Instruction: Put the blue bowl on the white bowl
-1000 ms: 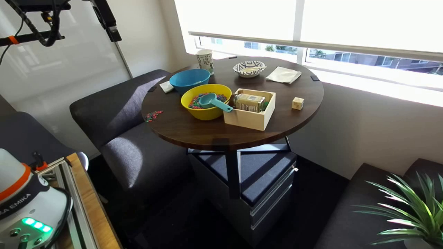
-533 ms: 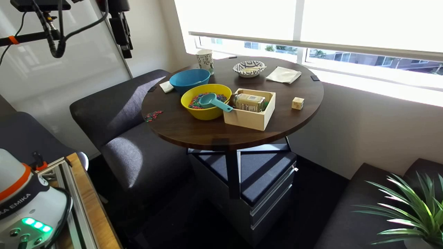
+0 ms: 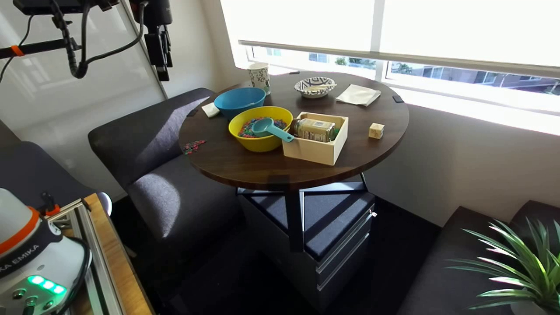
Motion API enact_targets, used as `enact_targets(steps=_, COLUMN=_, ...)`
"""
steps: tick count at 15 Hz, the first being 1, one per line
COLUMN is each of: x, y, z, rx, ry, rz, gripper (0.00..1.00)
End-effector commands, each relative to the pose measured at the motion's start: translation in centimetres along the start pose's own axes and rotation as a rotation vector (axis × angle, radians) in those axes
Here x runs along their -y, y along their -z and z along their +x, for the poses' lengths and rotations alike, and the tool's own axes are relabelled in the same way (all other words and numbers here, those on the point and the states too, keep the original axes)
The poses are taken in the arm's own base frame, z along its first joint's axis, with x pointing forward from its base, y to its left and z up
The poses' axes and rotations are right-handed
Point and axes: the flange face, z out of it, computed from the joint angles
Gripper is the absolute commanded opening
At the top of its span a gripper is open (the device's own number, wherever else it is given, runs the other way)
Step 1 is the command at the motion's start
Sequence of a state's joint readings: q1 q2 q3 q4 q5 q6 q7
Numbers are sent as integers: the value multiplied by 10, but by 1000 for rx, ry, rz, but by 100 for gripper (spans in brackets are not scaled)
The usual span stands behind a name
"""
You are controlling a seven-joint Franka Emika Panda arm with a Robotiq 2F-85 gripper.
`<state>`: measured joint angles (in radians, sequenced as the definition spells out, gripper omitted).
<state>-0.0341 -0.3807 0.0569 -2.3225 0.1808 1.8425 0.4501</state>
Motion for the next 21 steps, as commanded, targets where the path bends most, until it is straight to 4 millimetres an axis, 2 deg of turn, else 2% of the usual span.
enact_targets(steps=1, x=5, y=-1, z=6, rx=15, ry=-42, rz=27, gripper=100)
enact_targets(steps=6, x=18, y=-13, z=48, rx=-24, ry=-325, rz=82, gripper=100)
enact_targets(steps=8, x=20, y=-18, z=58, rx=11, ry=-380, rz=102, gripper=100)
enact_targets(steps=9, x=21, y=-20, z=59, rx=22, ry=-385, rz=106, gripper=100)
enact_targets(steps=10, x=15, y=-18, z=51, rx=-10, ry=-337, rz=81, gripper=100)
enact_targets(steps=13, x=18, y=-21, z=59, rx=6, ry=-358, rz=88, gripper=100)
enact_targets(steps=21, x=19, y=-20, z=60, rx=5, ry=-367, rz=91, gripper=100)
